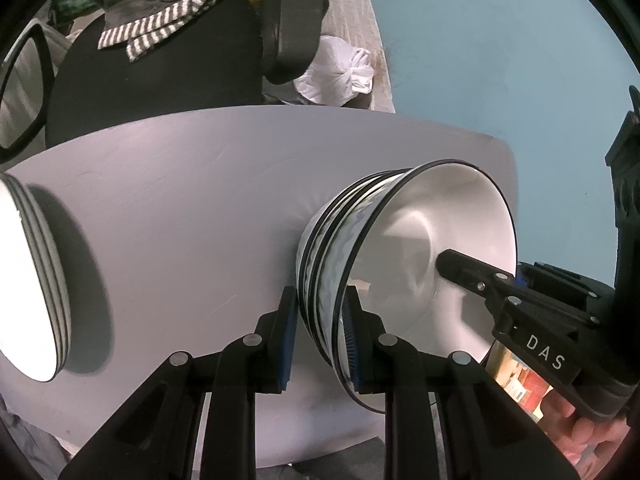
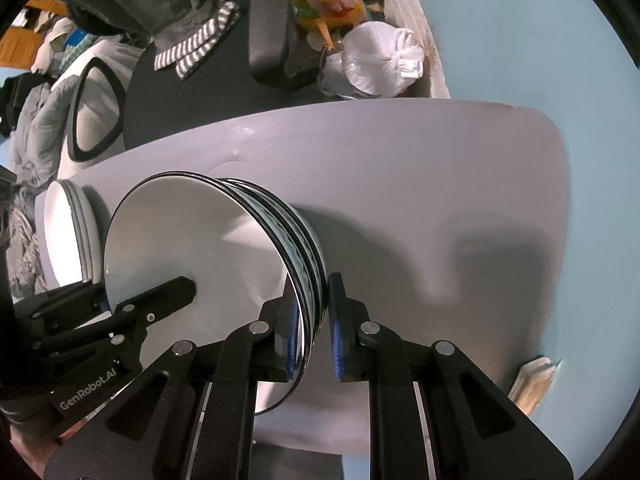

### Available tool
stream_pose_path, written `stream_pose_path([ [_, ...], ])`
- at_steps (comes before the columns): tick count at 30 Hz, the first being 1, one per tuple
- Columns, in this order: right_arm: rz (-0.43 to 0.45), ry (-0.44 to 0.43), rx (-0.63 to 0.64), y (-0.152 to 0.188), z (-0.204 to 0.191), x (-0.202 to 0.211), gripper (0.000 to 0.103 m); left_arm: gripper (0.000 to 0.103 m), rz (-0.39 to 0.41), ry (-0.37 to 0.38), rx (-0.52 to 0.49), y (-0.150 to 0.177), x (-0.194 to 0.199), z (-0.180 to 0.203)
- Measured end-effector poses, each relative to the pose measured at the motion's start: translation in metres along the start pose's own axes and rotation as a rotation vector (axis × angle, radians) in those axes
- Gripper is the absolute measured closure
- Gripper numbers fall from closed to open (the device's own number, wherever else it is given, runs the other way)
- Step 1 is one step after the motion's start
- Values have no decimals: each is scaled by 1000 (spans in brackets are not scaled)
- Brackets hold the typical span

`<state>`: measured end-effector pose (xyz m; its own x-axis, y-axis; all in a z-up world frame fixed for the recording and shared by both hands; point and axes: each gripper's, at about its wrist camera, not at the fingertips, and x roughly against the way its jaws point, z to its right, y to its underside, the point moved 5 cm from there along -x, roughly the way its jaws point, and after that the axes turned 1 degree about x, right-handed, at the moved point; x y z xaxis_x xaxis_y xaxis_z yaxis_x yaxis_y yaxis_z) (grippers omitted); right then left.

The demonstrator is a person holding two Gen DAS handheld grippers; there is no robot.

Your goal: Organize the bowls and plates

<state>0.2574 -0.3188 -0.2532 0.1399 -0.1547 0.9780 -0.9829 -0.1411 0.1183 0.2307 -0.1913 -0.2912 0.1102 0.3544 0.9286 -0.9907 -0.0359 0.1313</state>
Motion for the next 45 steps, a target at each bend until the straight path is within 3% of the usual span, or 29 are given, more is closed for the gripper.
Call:
stream_pose_path([
  [17, 14, 19, 121, 6, -74, 5, 89, 82, 86, 5, 97, 32, 45, -61],
  [34, 42, 43, 303, -2, -186, 23, 89, 82, 210, 21, 244, 58, 116, -145],
  [45, 29, 28, 390, -14, -257, 11, 89, 82, 252, 8, 341, 69, 146, -210],
])
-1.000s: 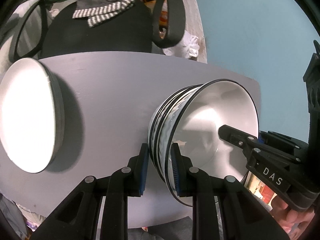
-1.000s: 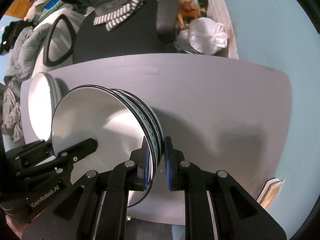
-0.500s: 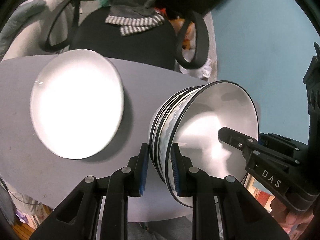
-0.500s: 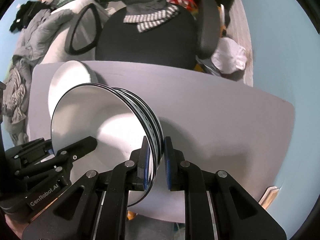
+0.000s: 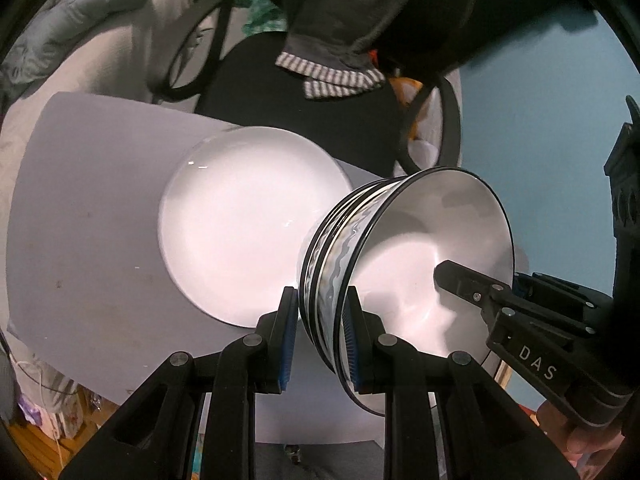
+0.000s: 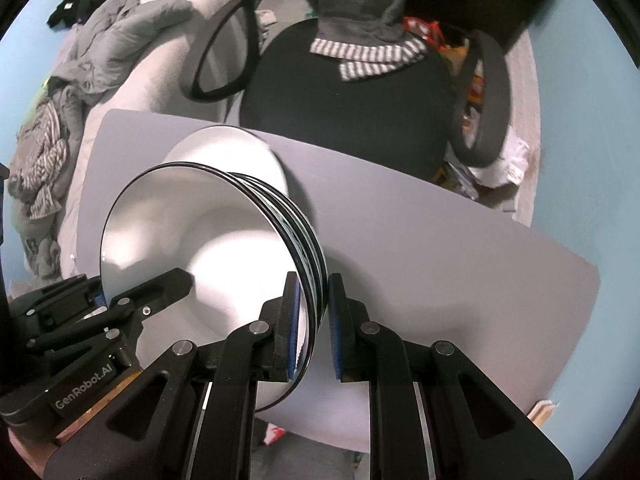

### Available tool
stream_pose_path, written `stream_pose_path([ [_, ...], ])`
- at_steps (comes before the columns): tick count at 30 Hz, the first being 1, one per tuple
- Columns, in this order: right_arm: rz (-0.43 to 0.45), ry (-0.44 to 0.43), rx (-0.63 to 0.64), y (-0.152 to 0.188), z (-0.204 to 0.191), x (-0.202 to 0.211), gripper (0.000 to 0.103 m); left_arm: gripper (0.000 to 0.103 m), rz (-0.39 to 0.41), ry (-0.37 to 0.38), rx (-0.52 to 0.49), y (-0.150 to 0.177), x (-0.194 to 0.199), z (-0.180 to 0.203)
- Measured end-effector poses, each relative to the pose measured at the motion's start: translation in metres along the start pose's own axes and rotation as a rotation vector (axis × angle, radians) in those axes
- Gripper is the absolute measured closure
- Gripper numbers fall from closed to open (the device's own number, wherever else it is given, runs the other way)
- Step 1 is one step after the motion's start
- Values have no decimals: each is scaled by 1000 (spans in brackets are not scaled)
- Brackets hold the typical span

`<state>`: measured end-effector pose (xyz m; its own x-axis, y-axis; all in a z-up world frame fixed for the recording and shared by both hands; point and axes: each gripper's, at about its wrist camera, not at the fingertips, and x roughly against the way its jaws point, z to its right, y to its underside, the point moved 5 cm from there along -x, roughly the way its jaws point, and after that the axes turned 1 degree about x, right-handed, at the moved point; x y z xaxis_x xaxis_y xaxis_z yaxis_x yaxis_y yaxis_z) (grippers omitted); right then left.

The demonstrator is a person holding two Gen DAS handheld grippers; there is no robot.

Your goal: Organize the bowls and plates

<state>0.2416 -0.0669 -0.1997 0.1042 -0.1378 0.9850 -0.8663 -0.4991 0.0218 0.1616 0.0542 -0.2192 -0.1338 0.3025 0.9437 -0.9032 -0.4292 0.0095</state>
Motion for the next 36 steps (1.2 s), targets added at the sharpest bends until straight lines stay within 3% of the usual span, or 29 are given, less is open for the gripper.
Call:
stream_pose_path([
  [15, -61, -16, 29, -35, -43, -49, 89, 82, -43, -35, 86, -23, -23, -57],
  [36, -82, 8, 59, -39, -52, -67, 89, 82, -38, -52, 107, -22, -35, -63],
])
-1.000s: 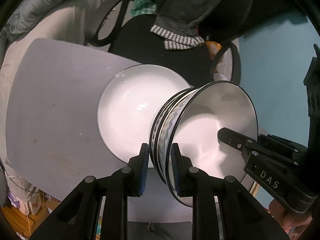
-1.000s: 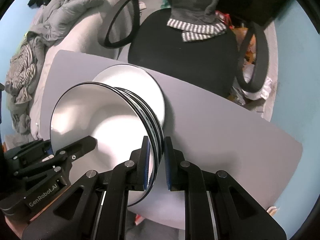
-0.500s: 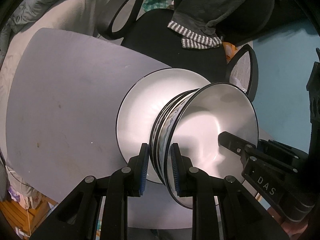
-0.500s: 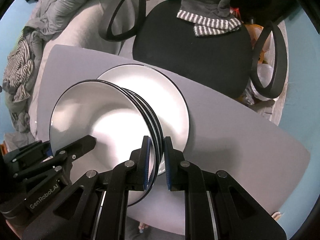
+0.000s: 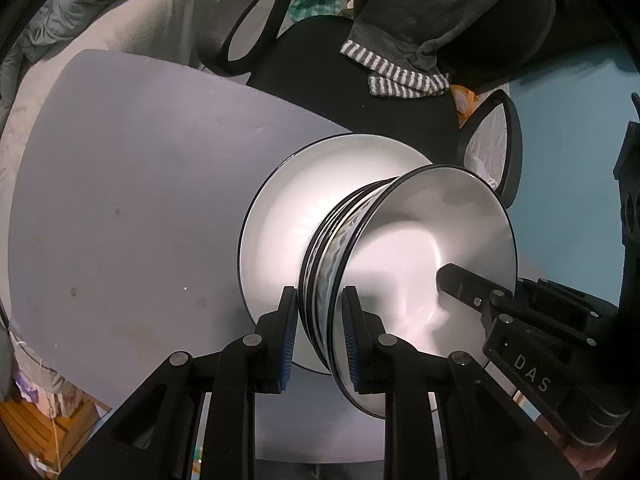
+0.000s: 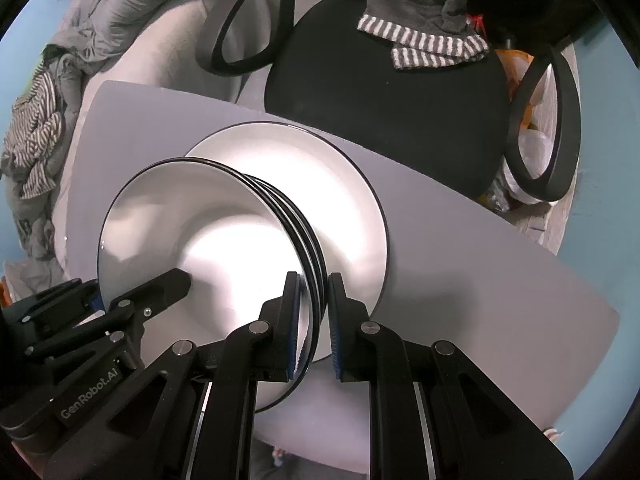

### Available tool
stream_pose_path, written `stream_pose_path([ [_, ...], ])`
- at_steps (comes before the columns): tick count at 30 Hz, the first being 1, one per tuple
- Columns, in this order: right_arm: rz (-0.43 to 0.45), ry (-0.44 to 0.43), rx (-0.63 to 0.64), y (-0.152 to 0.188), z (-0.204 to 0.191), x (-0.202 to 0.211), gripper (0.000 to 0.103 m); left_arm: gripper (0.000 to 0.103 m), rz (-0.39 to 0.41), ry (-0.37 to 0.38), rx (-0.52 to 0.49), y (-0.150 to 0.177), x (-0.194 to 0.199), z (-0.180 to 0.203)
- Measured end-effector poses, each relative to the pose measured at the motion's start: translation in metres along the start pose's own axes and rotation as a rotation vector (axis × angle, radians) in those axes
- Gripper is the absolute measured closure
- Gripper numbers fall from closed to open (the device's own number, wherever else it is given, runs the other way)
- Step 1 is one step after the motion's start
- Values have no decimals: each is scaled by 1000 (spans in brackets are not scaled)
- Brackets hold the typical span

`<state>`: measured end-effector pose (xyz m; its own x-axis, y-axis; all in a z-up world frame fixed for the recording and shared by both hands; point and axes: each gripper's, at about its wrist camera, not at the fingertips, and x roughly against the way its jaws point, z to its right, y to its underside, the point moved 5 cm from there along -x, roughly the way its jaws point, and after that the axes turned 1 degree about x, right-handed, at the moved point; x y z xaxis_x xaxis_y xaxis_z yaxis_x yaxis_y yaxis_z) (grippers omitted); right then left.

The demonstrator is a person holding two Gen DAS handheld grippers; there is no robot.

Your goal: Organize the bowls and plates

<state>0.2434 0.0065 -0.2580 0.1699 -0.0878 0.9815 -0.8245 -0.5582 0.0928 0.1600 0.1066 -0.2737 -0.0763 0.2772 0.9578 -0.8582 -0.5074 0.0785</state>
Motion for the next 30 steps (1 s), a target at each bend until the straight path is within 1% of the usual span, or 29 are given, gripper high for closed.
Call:
stream_pose_path([
  [5, 14, 23, 18, -2, 0, 1, 88, 82, 13, -13, -26, 3, -2, 4],
  [8, 25, -4, 2, -1, 0, 1, 81, 82, 20, -9, -23, 3, -2, 2],
  [10, 31, -18, -6, 0, -1, 1, 74, 82, 27, -2, -17, 4, -1, 1],
  [13, 46, -20, -13, 0, -3, 2, 69, 81, 50, -9, -38, 6, 4, 1],
  [14, 51, -14, -10, 0, -4, 3, 67, 77, 66, -13, -46, 6, 8, 2],
  [16, 69, 8, -8, 1, -4, 5, 59, 71, 109, -29, -58, 6, 18, 3],
  [18, 94, 24, -17, 1, 0, 10, 54, 57, 145, -32, -63, 5, 28, 3],
  [19, 108, 27, -31, 1, 3, 14, 52, 53, 165, -34, -65, 6, 34, 3],
  [24, 172, 40, -76, 5, 15, 34, 52, 48, 238, -80, -106, 13, 59, 4],
  [27, 217, 78, -76, 10, 20, 51, 51, 43, 269, -89, -112, 18, 73, 5],
  [30, 258, 113, -76, 17, 23, 68, 47, 40, 301, -90, -113, 26, 89, 6],
])
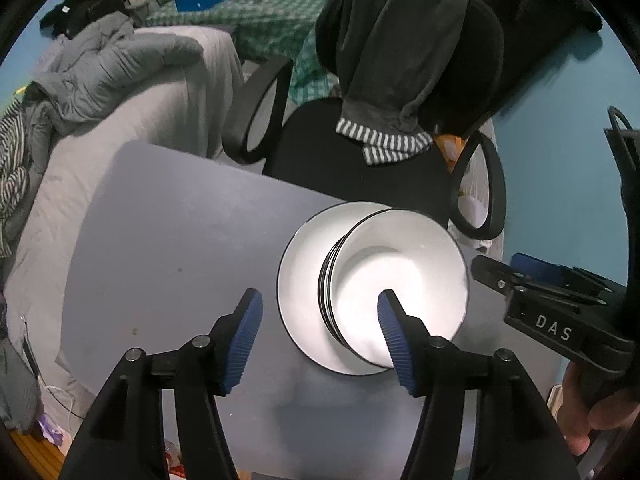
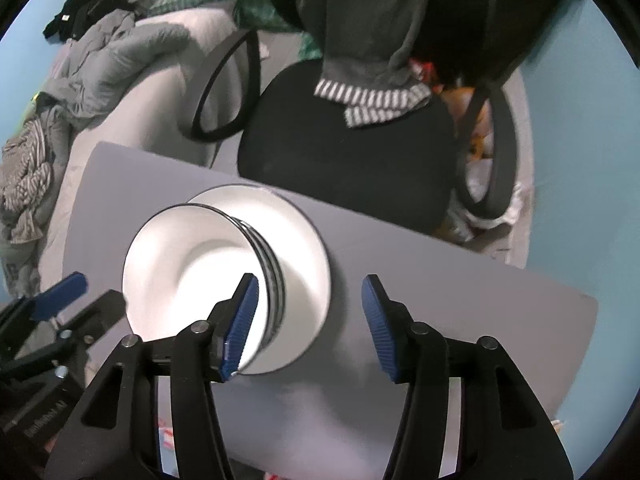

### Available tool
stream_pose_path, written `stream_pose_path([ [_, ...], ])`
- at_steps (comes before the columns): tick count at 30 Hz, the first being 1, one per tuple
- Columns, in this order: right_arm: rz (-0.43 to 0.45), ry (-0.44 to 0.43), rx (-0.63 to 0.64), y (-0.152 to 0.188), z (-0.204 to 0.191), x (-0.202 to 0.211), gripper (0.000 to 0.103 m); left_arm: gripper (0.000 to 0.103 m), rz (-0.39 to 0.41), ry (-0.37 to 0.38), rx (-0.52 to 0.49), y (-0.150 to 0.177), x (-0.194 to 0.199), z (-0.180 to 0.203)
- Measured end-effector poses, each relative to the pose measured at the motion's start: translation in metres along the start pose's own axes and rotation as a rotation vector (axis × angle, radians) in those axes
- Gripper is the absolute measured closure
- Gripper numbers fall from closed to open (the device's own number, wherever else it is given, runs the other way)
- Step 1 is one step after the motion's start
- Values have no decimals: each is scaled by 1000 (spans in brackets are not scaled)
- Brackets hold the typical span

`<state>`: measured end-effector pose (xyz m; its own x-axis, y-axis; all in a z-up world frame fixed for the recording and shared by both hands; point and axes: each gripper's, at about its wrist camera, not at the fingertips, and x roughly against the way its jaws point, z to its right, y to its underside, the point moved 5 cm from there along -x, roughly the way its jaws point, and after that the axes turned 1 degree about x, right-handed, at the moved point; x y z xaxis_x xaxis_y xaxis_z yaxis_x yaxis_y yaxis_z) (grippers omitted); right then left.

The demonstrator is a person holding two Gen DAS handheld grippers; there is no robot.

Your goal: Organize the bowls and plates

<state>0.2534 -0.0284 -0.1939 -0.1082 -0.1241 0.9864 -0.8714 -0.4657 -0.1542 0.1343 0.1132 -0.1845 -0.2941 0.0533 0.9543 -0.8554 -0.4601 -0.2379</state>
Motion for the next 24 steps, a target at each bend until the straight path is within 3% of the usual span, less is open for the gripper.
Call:
stream_pose_path([
  [13, 158, 74, 19, 25, -2, 82, 37, 27, 120, 61, -42, 11, 81, 14],
  [24, 258, 107, -37, 54, -5, 139, 34, 23, 147, 130, -86, 34, 122, 20],
])
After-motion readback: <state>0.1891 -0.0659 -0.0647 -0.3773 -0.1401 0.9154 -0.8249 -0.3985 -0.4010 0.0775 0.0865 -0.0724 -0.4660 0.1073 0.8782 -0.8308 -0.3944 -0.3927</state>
